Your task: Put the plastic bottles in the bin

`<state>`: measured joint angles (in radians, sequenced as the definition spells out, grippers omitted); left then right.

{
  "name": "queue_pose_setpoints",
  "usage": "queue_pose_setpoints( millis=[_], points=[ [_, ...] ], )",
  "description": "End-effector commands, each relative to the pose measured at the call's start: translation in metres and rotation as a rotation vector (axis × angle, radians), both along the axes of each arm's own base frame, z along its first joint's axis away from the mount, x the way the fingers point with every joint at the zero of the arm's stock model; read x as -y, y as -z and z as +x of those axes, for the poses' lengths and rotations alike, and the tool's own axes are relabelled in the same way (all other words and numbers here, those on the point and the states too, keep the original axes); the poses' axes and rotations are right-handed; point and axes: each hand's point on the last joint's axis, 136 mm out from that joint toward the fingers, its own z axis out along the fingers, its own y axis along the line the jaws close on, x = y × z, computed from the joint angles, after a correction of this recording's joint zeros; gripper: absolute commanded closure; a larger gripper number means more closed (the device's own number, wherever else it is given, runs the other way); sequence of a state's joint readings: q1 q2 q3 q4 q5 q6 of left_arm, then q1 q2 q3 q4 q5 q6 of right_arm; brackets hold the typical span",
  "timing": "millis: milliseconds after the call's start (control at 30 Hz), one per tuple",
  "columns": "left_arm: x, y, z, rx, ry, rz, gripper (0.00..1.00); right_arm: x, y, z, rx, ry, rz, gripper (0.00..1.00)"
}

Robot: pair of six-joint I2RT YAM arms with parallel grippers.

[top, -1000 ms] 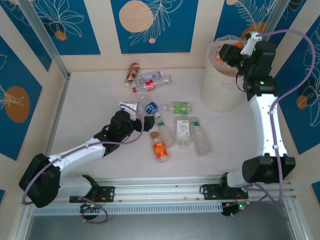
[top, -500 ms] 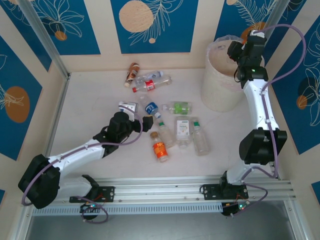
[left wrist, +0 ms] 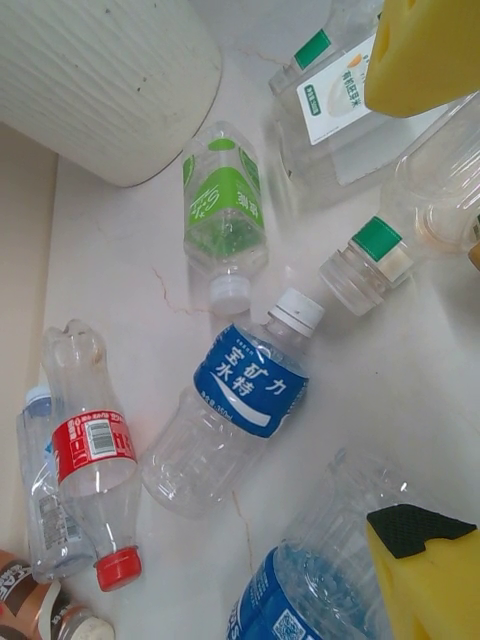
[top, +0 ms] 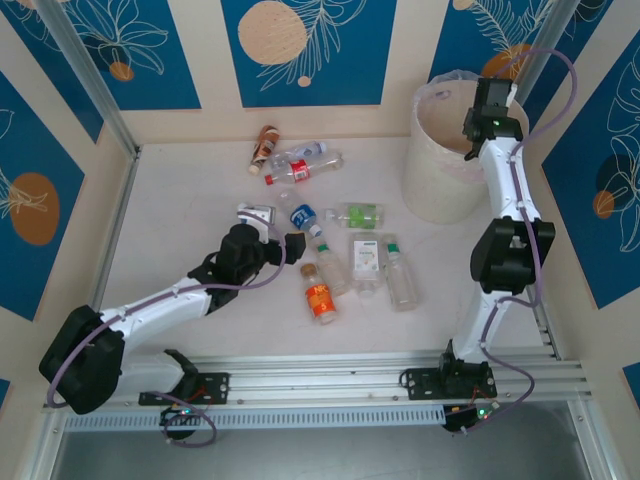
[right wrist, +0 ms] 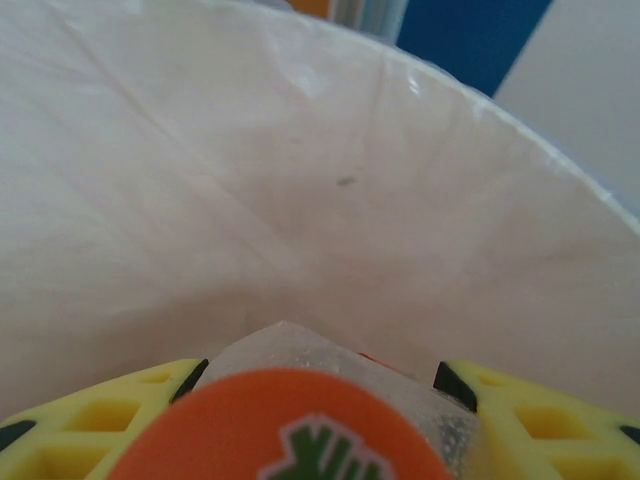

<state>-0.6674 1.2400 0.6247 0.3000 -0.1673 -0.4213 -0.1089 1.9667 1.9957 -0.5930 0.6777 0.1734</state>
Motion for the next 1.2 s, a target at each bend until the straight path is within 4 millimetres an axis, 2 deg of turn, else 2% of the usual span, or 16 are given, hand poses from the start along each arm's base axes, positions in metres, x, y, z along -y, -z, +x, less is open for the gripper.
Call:
queue_pose_setpoints(
  millis=[0,133,233,533,767,1000,1167],
  points=[
    [-0.010,0.003,0.005,0.002,-0.054,-0.011,0.00,0.020,-0.001,-0.014,-0.075,0.078,-0.054,0.53],
    [-0.015,0.003,0.007,0.000,-0.073,-0.007,0.00,0.011,-0.001,-0.009,-0.073,0.062,-0.005,0.36],
    [-0.018,0.006,0.007,-0.010,-0.089,-0.005,0.00,0.009,-0.011,-0.008,-0.050,0.087,-0.002,0.23],
    [-0.033,0.012,0.005,-0.034,-0.145,-0.014,0.00,0.000,-0.036,-0.013,0.015,0.100,-0.004,0.01],
    [-0.048,0.017,0.006,-0.055,-0.216,-0.045,0.00,-0.023,-0.055,-0.020,0.091,0.011,0.076,0.01],
    [-0.055,0.024,0.008,-0.087,-0.251,-0.066,0.00,-0.059,-0.081,-0.035,0.172,-0.132,0.187,0.00],
    [-0.057,0.029,0.010,-0.106,-0.260,-0.069,0.00,-0.089,-0.100,-0.055,0.254,-0.250,0.250,0.01]
  ],
)
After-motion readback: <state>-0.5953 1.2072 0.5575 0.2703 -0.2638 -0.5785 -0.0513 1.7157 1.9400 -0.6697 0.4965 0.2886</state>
